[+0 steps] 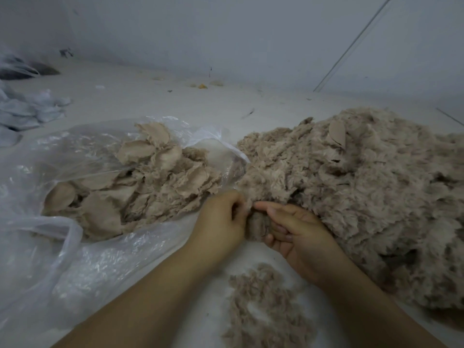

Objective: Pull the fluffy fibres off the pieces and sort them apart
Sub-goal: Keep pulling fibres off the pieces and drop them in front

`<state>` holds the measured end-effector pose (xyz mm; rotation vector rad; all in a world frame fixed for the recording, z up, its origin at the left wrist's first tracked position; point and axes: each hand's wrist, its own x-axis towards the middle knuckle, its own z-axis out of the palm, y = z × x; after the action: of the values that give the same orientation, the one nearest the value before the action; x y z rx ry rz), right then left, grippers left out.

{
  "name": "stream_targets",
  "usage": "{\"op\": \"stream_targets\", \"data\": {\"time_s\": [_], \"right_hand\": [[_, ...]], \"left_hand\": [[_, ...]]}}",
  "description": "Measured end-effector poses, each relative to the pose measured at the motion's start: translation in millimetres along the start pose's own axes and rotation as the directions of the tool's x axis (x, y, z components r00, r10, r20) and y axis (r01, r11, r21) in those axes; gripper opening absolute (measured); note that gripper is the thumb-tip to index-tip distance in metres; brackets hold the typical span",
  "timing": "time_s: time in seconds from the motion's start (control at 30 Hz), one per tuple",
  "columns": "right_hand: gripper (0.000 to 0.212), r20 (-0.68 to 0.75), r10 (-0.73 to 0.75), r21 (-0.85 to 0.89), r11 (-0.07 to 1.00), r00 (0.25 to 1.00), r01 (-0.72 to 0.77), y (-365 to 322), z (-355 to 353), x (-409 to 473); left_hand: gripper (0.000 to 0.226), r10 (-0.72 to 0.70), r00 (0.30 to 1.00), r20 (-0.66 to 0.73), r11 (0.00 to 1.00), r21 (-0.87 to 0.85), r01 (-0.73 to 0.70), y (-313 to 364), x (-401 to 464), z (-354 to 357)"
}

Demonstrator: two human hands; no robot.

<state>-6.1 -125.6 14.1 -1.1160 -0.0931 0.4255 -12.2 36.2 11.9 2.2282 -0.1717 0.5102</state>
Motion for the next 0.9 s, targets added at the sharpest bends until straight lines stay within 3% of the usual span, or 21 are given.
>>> {"op": "stream_targets", "data": {"time_s": [0.13,0.3,0.47,0.6,0.73,0.8,0.87,0.9], "right_hand": [[0.016,0.024,-0.017,-0.003,1.0,1.0,0.017,0.3,0.0,1.0],[0.02,0.038,-0.043,-0.016,0.999,0.998,0.044,-0.5,1.1,-0.5],[0.019,-0.037,-0.016,-0.089,0.996,0.999,0.012,-0.1,-1.0,0.5],[0.035,-0.02,0.022,-0.089,0.996,1.0,-0.023,-2.5,0.7,-0.8],[0.033,-0.065,0.017,-0.024,1.0,0.998,-0.018,-2.5,1.5,-0.3],[0.034,-0.074,0.021,-0.015,1.0,0.997,-0.022,-3.4,2.7,-1.0],[0.036,-0.083,0.029,-0.021,0.999,0.996,-0.031,-4.7,4.0,-2.3],[0.036,-0.096,0.034,-0.015,0.999,0.995,-0.036,-4.9,4.2,-2.7]], "left_hand": [[0.013,0.016,0.992,0.127,0.916,-0.399,0.036,14.7,-11.9,-3.0],[0.015,0.179,0.97,0.162,0.869,-0.489,-0.079,24.2,-17.8,-1.1],[0.021,-0.104,0.983,0.151,0.786,-0.593,0.174,16.7,-15.0,-5.1],[0.01,-0.229,0.955,0.187,0.592,-0.752,0.289,11.9,-10.7,-6.8],[0.01,-0.333,0.937,0.105,0.613,-0.731,0.3,2.2,-9.1,-5.9],[0.008,-0.306,0.941,0.147,0.601,-0.737,0.311,1.6,-8.3,-7.3],[0.031,-0.275,0.934,0.228,0.593,-0.724,0.352,1.6,-9.7,-7.6],[0.029,-0.273,0.931,0.244,0.6,-0.713,0.363,2.3,-10.0,-7.0]]}}
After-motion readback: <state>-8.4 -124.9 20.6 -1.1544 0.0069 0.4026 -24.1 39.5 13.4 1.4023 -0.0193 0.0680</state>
